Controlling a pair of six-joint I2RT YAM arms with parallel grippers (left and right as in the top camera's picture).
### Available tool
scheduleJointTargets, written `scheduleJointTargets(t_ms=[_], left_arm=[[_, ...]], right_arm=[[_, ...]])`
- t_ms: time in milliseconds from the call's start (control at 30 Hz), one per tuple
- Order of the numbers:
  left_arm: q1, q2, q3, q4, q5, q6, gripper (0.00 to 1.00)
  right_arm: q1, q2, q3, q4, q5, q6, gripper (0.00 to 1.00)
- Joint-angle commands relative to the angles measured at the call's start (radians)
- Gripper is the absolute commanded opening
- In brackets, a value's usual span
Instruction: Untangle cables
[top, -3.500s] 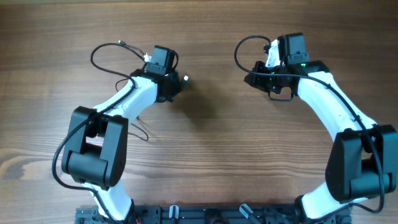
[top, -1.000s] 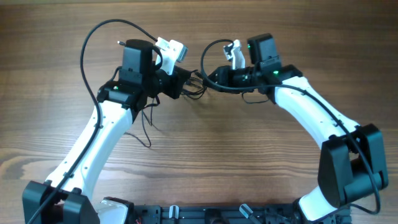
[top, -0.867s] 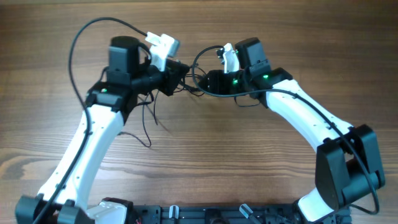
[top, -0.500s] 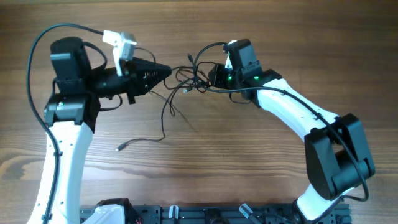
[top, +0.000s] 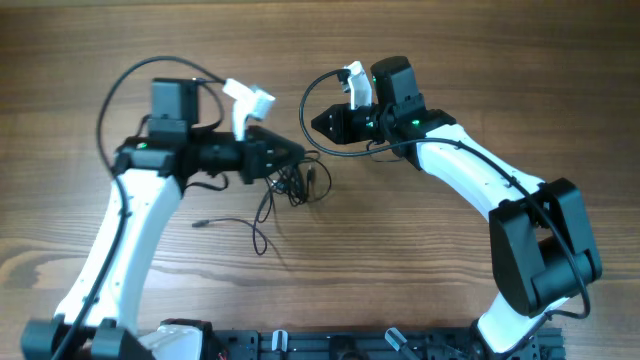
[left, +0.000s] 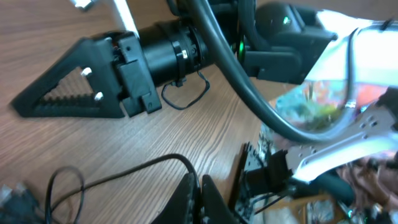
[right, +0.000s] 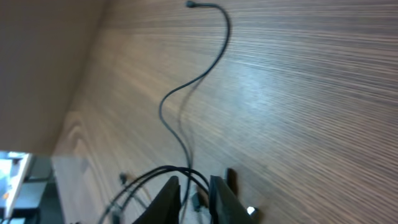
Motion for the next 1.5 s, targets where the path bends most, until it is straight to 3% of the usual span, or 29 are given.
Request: scheduleJointTargets(t_ms=[0, 33, 200, 300, 333, 400, 500, 567, 633, 767, 833, 1033, 1067, 1133, 1233, 1333, 1467], left_arm=[[-0.082, 0.068, -0.001, 0.052, -0.011, 0.029, 0.12], [-0.085, 0.075, -0.001, 0.060, -0.026, 0.029, 0.12], [-0.066, 0.077, -0.001, 0.047, -0.089, 0.029, 0.06], [-0.068, 0.085, -0.001, -0.012, -0.319, -0.015, 0.18], [-0.068, 0.093, -0.001, -0.035, -0.458, -0.089, 0.38], [-0.068, 0.103, -0.001, -0.082, -0.601, -0.159, 0.60], [-0.069, 0.120, -0.001, -0.141, -0.671, -0.207, 0.65], [-0.068, 0.139, -0.002, -0.184, -0.940, -0.427, 0.68], [-0.069, 0.159, -0.011, -0.201, -1.011, -0.550, 0.69], [-0.069, 0.193, -0.072, -0.184, -1.003, -0.608, 0.64], [-0.069, 0.204, -0.132, -0.123, -0.938, -0.608, 0.52], [-0.069, 0.205, -0.278, 0.055, -0.894, -0.608, 0.43], [-0.069, 0.205, -0.282, 0.068, -0.894, -0.608, 0.38], [-0.069, 0.205, -0.281, 0.098, -0.893, -0.604, 0.04], [-0.068, 0.195, -0.251, 0.192, -0.787, -0.546, 0.04], [-0.069, 0.157, -0.124, 0.198, -0.679, -0.465, 0.04], [-0.068, 0.089, 0.019, 0.279, -0.366, -0.281, 0.04]], right_arm=[[-0.002, 0.025, 0.002, -0.003, -0.071, -0.025, 0.20], [-0.002, 0.025, 0.002, -0.010, -0.072, -0.030, 0.26], [-0.003, 0.025, 0.002, -0.114, -0.059, -0.193, 0.39], [-0.003, 0.025, 0.002, -0.159, -0.016, -0.204, 0.46], [-0.003, 0.025, 0.002, -0.177, 0.021, -0.204, 0.47], [-0.003, 0.025, 0.002, -0.201, 0.073, -0.203, 0.47], [-0.003, 0.025, 0.002, -0.229, 0.117, -0.203, 0.48], [-0.003, 0.025, 0.002, -0.240, 0.117, -0.204, 0.49], [-0.003, 0.025, 0.002, -0.248, 0.117, -0.204, 0.50], [-0.003, 0.025, 0.002, -0.248, 0.117, -0.204, 0.52], [-0.003, 0.025, 0.002, -0.247, 0.117, -0.204, 0.53], [-0.003, 0.025, 0.002, -0.250, 0.117, -0.204, 0.53], [-0.003, 0.025, 0.002, -0.250, 0.117, -0.204, 0.53], [-0.003, 0.025, 0.002, -0.250, 0.117, -0.204, 0.53], [-0.004, 0.025, 0.003, -0.250, 0.117, -0.203, 0.45], [-0.034, 0.010, 0.003, -0.250, 0.116, -0.180, 0.45], [-0.143, -0.023, 0.003, -0.232, -0.201, -0.182, 0.53]])
